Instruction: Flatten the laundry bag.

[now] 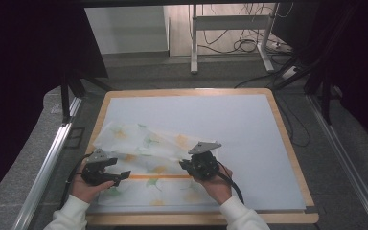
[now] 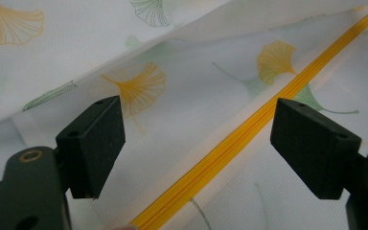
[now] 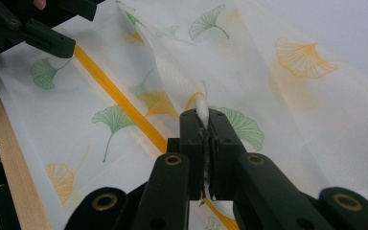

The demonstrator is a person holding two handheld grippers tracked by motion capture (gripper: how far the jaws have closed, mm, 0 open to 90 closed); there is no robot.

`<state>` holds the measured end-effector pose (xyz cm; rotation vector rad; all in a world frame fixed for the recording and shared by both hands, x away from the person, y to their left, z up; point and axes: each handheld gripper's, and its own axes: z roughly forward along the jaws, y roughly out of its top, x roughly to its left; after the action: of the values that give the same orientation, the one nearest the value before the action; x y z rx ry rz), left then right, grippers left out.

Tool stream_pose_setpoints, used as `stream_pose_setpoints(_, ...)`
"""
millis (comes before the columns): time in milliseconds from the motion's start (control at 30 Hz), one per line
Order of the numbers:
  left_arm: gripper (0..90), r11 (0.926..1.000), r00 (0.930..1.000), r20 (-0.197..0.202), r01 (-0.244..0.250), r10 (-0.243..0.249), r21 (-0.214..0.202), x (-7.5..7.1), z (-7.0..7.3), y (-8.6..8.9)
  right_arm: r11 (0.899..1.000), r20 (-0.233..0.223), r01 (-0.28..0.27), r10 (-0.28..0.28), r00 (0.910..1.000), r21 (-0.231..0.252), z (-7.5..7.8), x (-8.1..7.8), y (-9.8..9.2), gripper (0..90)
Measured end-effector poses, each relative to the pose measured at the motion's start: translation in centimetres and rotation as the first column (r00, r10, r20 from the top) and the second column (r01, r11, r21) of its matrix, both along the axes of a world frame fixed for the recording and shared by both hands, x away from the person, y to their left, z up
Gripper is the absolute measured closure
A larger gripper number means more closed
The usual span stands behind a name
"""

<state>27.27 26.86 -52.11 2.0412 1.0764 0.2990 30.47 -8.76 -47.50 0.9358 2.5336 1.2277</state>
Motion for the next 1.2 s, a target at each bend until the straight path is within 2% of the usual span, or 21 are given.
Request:
stream_pose_setpoints(567, 18.9, 1.0, 1.0, 0.001, 0.0, 0.0, 0.006, 0.0, 0.0, -0.1, 0.998, 0.015, 0.05, -0.051, 0.9986, 0.036, 1.0, 1.3, -1.5, 85.3)
stream_pose_setpoints(1200, 18.8, 0.9998, 1.0, -0.001, 0.005, -0.005, 0.017, 0.1, -0.1, -0.2, 0.995, 0.013, 0.085, -0.086, 0.9962, 0.044, 1.1, 2.9, -2.5, 85.3)
